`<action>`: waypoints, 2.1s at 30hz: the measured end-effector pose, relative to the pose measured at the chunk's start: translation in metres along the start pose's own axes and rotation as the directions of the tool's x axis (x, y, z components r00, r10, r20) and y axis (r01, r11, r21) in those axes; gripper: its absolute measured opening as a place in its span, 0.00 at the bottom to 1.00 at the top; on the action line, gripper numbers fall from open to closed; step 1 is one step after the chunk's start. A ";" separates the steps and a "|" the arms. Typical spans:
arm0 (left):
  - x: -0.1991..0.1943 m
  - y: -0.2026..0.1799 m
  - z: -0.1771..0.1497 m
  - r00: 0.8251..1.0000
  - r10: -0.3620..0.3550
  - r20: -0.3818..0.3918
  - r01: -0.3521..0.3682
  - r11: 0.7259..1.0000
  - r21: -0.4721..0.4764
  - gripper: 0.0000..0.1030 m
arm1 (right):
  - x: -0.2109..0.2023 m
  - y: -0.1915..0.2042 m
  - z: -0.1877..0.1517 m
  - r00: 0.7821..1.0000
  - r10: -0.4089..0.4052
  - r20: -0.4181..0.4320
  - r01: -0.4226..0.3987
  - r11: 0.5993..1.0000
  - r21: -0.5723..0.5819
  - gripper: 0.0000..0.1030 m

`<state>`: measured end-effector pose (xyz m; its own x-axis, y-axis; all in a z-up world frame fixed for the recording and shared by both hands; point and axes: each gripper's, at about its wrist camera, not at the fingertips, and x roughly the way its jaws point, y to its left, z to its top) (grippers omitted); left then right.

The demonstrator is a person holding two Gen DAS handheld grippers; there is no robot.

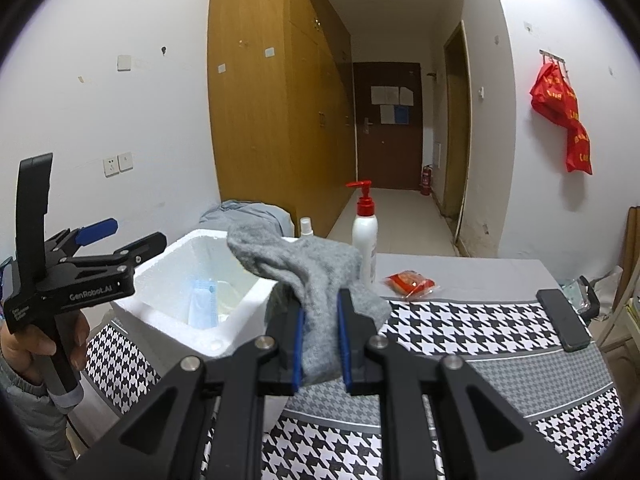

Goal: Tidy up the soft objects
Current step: 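Lower the blue mask into the foam box and open the left tool, then lower the grey sock into the foam box and open the right tool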

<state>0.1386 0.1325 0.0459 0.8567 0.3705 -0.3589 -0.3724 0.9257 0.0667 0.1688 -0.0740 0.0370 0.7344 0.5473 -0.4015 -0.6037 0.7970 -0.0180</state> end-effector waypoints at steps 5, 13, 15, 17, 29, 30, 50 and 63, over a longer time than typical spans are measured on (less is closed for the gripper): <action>-0.005 0.004 0.001 1.000 -0.004 0.009 0.004 1.000 -0.012 0.99 | 0.002 0.001 0.002 1.000 0.002 0.000 -0.002 1.000 -0.001 0.18; -0.013 0.013 -0.001 1.000 0.018 0.025 -0.017 0.999 -0.030 0.99 | 0.008 0.008 0.009 1.000 0.023 0.004 -0.023 1.000 -0.011 0.18; -0.016 0.015 -0.002 0.999 0.020 0.031 -0.019 0.999 -0.033 0.99 | 0.009 0.010 0.011 1.000 0.026 0.006 -0.025 1.000 -0.016 0.18; -0.018 0.017 -0.003 0.999 0.027 0.032 -0.025 0.999 -0.036 0.99 | 0.010 0.013 0.012 0.999 0.031 0.010 -0.031 0.999 -0.020 0.18; -0.028 0.032 -0.010 0.998 0.056 0.036 -0.055 0.997 -0.045 0.99 | 0.017 0.034 0.020 0.996 0.088 0.014 -0.087 0.995 -0.050 0.18; -0.029 0.033 -0.010 0.998 0.058 0.036 -0.056 0.997 -0.046 0.99 | 0.018 0.035 0.020 0.996 0.091 0.015 -0.090 0.995 -0.050 0.18; -0.034 0.061 -0.024 0.997 0.069 0.029 -0.066 0.993 -0.094 0.99 | 0.043 0.065 0.027 0.989 0.144 -0.033 -0.146 0.987 -0.061 0.18; -0.033 0.073 -0.029 0.998 0.055 0.029 -0.051 0.991 -0.123 0.99 | 0.068 0.079 0.025 0.981 0.169 -0.092 -0.175 0.983 -0.053 0.23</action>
<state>0.0725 0.1858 0.0360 0.8448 0.4233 -0.3274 -0.4570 0.8889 -0.0298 0.1788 0.0322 0.0315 0.5897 0.6483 -0.4817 -0.7382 0.6745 0.0041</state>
